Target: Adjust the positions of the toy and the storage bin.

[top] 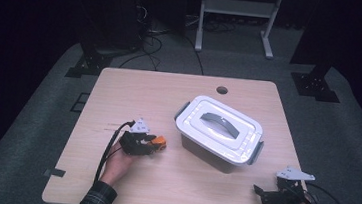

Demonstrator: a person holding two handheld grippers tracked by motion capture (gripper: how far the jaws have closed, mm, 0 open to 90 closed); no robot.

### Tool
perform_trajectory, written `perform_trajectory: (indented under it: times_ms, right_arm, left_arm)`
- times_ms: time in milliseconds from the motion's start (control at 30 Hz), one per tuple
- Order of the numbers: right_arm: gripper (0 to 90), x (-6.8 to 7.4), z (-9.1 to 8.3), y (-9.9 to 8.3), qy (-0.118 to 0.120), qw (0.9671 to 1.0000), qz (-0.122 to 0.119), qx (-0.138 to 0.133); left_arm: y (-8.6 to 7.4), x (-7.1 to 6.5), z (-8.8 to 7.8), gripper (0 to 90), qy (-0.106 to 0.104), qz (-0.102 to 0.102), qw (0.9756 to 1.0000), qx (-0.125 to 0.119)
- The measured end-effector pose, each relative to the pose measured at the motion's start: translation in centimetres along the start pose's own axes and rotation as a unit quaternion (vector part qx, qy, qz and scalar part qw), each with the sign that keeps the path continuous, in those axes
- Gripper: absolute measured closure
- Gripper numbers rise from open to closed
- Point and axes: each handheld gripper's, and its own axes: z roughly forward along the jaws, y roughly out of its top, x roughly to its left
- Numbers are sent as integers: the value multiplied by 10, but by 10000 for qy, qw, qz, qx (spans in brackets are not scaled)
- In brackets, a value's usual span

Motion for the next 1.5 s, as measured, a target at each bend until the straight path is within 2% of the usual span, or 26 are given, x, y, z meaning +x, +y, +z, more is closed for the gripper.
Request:
perform_trajectory:
  times_ms: [400,600,933,1500]
  right_arm:
    - [2,0,0,0,-1,10000,5,-6]
    - [2,0,0,0,-1,10000,6,-2]
    - [3,0,0,0,0,10000,2,-4]
    - [2,0,0,0,1,10000,9,-5]
  left_arm:
    - [-8,-2,-29,586,128,-14,9999,-106]
    - [-14,-4,-39,586,163,31,9999,-29]
    - [-28,-7,-73,586,304,-41,9993,-192]
    - [-58,1,-105,586,535,-278,9980,-169]
